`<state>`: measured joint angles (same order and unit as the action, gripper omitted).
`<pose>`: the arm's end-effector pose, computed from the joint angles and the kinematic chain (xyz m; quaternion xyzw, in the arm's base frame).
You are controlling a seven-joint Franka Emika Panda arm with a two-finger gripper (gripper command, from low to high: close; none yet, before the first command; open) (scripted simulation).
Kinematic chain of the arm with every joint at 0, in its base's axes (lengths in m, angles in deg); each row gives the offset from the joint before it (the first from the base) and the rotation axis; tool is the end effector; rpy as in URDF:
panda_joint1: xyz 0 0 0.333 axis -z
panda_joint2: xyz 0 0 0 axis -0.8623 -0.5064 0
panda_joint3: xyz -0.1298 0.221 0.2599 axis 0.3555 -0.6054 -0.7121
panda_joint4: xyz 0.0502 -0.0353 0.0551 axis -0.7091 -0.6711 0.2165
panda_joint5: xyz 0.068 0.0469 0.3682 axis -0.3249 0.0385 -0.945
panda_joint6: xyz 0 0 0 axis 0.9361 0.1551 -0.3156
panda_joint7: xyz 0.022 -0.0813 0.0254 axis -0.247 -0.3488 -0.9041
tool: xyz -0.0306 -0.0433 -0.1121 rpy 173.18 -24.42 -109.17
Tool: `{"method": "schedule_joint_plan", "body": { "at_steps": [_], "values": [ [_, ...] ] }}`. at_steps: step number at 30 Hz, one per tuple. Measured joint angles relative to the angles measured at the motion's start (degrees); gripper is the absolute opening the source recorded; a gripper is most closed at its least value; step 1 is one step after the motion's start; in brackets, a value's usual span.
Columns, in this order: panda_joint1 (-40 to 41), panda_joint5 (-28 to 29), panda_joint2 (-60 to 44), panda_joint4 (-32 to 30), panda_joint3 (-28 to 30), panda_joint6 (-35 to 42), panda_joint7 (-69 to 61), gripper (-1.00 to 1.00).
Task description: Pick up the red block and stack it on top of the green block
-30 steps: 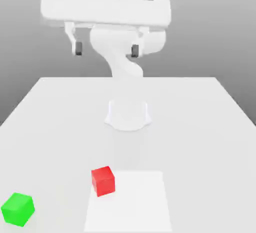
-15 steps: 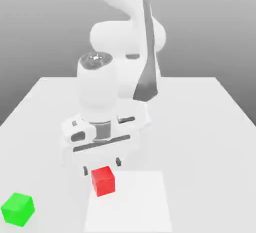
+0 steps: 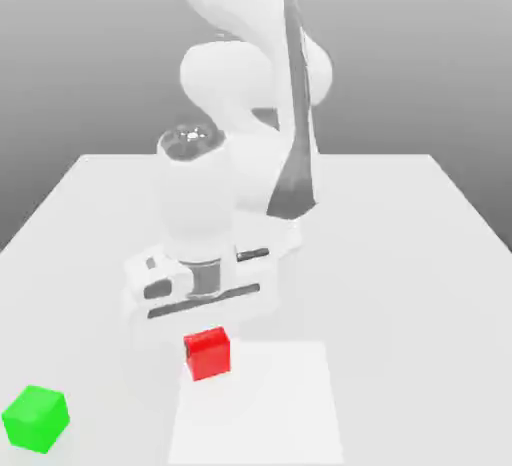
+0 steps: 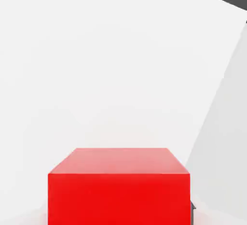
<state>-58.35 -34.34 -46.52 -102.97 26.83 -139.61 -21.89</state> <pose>0.3653 -0.0664 0.2444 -0.9813 0.1923 0.0006 0.0003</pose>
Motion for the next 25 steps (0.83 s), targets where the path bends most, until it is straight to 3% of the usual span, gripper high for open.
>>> {"method": "schedule_joint_plan", "body": {
  "at_steps": [3,14,18,19,25],
  "values": [
    [1.87,0.02,0.61,3.36,0.90,4.10,4.57,-1.00],
    [9.95,-6.05,-10.37,25.47,9.00,15.89,27.30,-1.00],
    [12.17,-10.51,-17.83,27.59,7.29,10.86,26.16,-1.00],
    [12.65,-11.30,-19.23,27.73,6.71,9.66,25.67,1.00],
    [12.88,-11.67,-19.93,27.80,6.42,9.05,25.44,1.00]
  ]
}}
